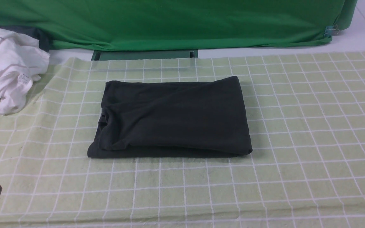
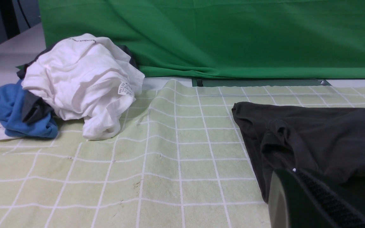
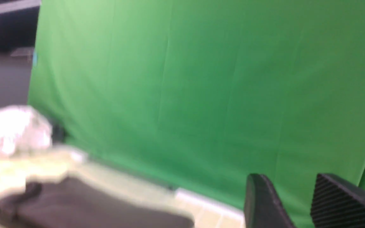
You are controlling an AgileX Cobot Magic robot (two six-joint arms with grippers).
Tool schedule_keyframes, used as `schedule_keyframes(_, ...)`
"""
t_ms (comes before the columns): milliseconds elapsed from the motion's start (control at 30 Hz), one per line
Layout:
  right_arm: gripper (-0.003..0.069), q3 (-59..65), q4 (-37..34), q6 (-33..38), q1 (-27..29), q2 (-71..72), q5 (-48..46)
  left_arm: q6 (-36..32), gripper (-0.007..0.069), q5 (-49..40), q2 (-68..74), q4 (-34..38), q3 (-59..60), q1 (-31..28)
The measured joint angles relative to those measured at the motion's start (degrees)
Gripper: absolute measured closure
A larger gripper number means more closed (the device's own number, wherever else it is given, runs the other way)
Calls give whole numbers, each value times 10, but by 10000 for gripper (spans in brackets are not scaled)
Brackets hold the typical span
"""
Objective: Fold a long-sleeved shirt over a green coffee tablecloth.
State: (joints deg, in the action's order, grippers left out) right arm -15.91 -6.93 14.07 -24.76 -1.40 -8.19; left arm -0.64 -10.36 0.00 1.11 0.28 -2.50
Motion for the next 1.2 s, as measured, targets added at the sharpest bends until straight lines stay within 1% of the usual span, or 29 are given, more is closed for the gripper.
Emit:
schedule_keyframes(200,418,65,35,0,0,1,2,0,611,0,0,0,0,0)
schedule_keyframes(367,418,116,40,-8,0,1,17,0,611,0,0,0,0,0)
schedule_keyframes(467,418,152,41,-23,0,1,43,0,611,0,0,0,0,0)
schedule_keyframes(600,418,162,42,-38,0,1,55,0,611,0,0,-1,0,0)
schedule_keyframes(900,418,162,58,-63,0,1,37,0,611,0,0,-8,0,0)
schedule_keyframes(1000,418,162,60,-64,0,1,20,0,611,0,0,-11,0,0)
schedule_keyframes(1200,418,163,61,-76,0,3,-44,0,611,0,0,-11,0,0)
